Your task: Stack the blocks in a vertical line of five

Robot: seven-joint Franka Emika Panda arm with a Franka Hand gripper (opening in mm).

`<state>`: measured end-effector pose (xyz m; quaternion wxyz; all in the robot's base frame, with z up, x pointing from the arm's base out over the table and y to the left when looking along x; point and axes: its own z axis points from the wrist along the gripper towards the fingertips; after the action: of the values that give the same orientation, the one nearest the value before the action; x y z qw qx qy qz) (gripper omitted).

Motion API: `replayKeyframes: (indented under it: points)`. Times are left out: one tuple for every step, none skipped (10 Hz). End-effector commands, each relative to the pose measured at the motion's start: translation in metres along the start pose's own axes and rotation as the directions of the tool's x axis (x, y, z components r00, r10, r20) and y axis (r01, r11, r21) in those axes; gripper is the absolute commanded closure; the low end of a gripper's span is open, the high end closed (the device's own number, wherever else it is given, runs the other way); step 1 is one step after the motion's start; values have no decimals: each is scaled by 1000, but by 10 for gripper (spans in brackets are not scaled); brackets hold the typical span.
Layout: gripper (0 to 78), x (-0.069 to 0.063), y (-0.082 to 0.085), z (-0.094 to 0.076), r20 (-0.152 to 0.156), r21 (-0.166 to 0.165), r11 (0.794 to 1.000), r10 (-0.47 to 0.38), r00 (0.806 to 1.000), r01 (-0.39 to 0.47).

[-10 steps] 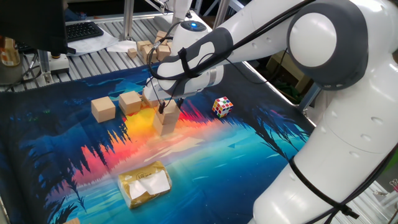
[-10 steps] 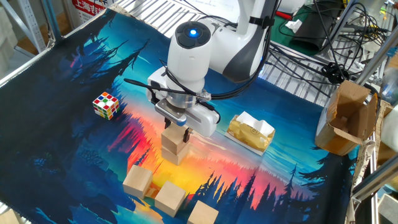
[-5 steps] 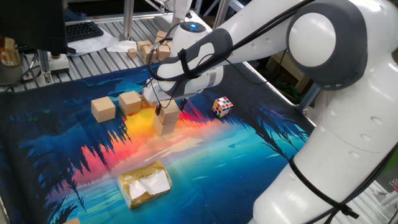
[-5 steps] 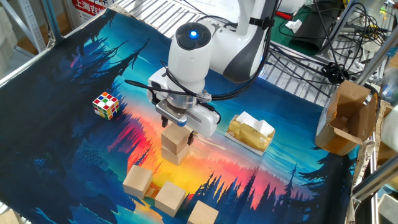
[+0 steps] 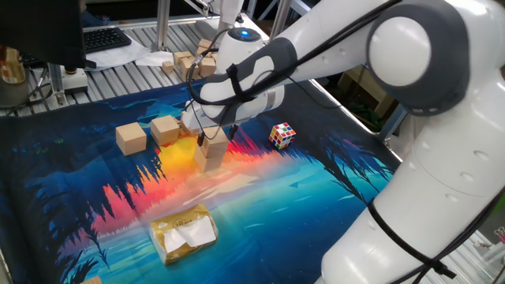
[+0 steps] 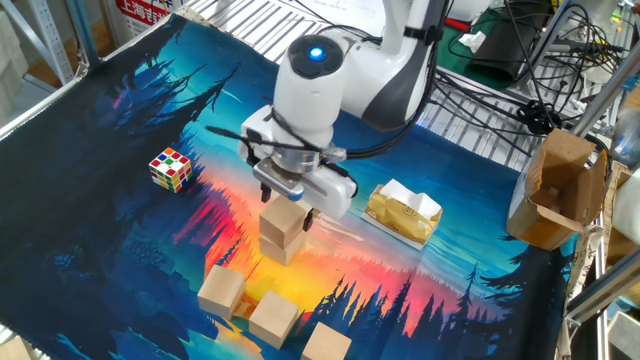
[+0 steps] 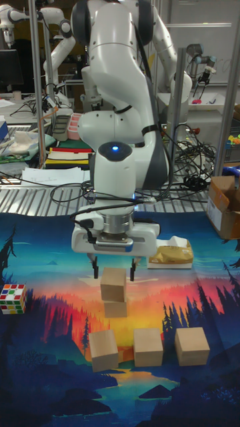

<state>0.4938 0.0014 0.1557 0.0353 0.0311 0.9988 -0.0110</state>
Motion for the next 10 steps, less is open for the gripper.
replayKeyframes:
  points:
    - [1,0,2,-9,13,19,1000,4,1000,-4]
    - [1,0,2,-10,13,20,1000,5,1000,-6]
    - [1,-3,3,-14,11,27,1000,6,1000,-7]
    - [1,-6,3,-18,9,29,1000,7,1000,-8]
    - [1,-10,4,-23,6,31,999,10,1000,-10]
    - [1,-15,6,-27,3,35,999,13,1000,-14]
    - [1,-20,8,-29,2,36,999,18,1000,-18]
    - [1,-24,10,-30,0,40,999,21,1000,-21]
    - [1,-28,12,-33,-2,40,999,27,1000,-27]
    - [1,-29,12,-34,-3,39,999,29,1000,-29]
